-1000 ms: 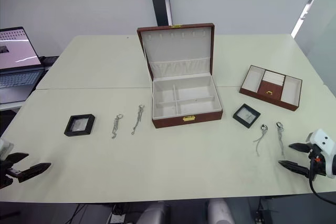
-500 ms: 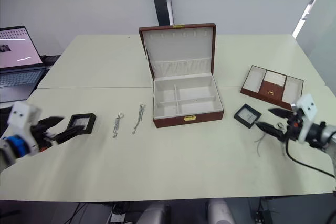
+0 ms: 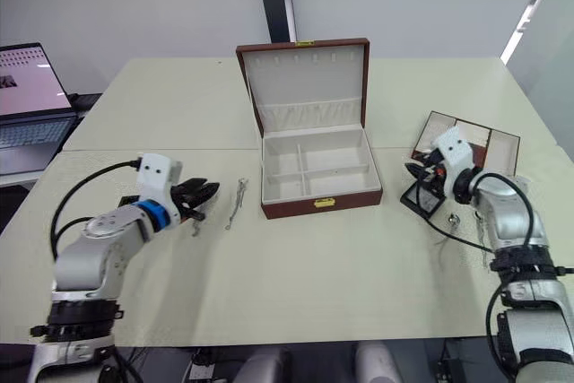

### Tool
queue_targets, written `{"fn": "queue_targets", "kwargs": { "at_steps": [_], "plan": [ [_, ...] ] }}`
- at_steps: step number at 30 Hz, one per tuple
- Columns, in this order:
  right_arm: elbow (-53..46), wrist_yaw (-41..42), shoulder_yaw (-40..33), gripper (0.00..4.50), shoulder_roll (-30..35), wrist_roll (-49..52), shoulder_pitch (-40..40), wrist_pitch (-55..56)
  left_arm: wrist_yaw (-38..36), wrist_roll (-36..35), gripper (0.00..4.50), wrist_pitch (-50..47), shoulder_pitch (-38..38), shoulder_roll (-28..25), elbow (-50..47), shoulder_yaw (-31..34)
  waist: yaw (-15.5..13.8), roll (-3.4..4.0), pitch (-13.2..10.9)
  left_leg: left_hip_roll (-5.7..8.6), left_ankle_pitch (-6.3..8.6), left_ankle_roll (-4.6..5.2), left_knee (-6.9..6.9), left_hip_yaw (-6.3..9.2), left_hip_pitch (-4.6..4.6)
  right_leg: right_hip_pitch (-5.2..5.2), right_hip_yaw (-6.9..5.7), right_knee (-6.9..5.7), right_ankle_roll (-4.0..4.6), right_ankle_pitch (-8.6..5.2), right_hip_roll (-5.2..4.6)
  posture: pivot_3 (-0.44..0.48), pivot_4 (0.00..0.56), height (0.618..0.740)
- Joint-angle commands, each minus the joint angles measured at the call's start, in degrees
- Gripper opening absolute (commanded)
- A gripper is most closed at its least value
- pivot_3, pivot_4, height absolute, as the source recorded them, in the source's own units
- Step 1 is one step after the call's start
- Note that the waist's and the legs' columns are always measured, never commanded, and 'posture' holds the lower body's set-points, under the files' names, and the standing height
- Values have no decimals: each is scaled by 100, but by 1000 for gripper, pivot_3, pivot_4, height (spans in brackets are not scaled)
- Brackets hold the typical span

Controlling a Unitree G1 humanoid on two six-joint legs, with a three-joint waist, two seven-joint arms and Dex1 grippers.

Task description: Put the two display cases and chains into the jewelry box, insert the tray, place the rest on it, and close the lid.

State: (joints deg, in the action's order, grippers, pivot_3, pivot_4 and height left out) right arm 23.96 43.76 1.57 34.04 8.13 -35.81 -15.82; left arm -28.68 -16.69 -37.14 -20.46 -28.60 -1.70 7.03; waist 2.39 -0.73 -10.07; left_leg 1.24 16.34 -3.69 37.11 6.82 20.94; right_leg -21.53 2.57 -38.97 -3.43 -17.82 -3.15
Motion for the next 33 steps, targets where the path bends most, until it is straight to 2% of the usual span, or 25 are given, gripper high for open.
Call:
{"fn": "queue_targets", "kwargs": {
  "at_steps": [1,3,7,11,17,26,33],
  "plan": [
    [120,41,71,493,-96,-141,-226,326,87,95,115,166,-224,233,233,-180,-2,0,0,0,0,-1,1,0,0,0,0,0,0,0,0,0,150,740],
    [156,38,148,22,-194,-195,-263,353,40,210,0,281,-273,319,418,-380,3,0,0,0,-1,-1,1,0,0,0,-1,1,0,0,0,0,150,740],
    [-122,185,224,22,-412,-111,-210,197,9,319,0,408,-310,457,616,-592,30,0,0,-1,-2,-3,0,-2,0,-6,-1,0,0,0,0,0,150,740],
    [-616,484,248,22,-536,51,36,-28,-173,232,0,310,-272,508,415,-703,34,0,0,-1,-2,-4,1,3,0,-4,-3,-2,0,0,0,0,150,740],
    [-1351,799,257,22,-509,312,517,-496,-642,89,0,112,-66,369,29,-899,42,1,1,0,-2,-3,0,13,0,-5,-1,-1,0,0,0,0,150,740],
    [-2542,887,268,22,-463,680,1269,-1230,-949,46,0,-248,355,161,-593,-1027,29,1,1,0,2,4,-2,27,0,-3,-3,0,0,0,0,0,150,740],
    [-2724,770,223,22,-465,634,1486,-1372,-1005,118,0,-139,363,-13,-391,-892,39,1,2,0,6,12,0,28,-12,9,-6,-3,0,0,3,0,150,740]
  ]
}}
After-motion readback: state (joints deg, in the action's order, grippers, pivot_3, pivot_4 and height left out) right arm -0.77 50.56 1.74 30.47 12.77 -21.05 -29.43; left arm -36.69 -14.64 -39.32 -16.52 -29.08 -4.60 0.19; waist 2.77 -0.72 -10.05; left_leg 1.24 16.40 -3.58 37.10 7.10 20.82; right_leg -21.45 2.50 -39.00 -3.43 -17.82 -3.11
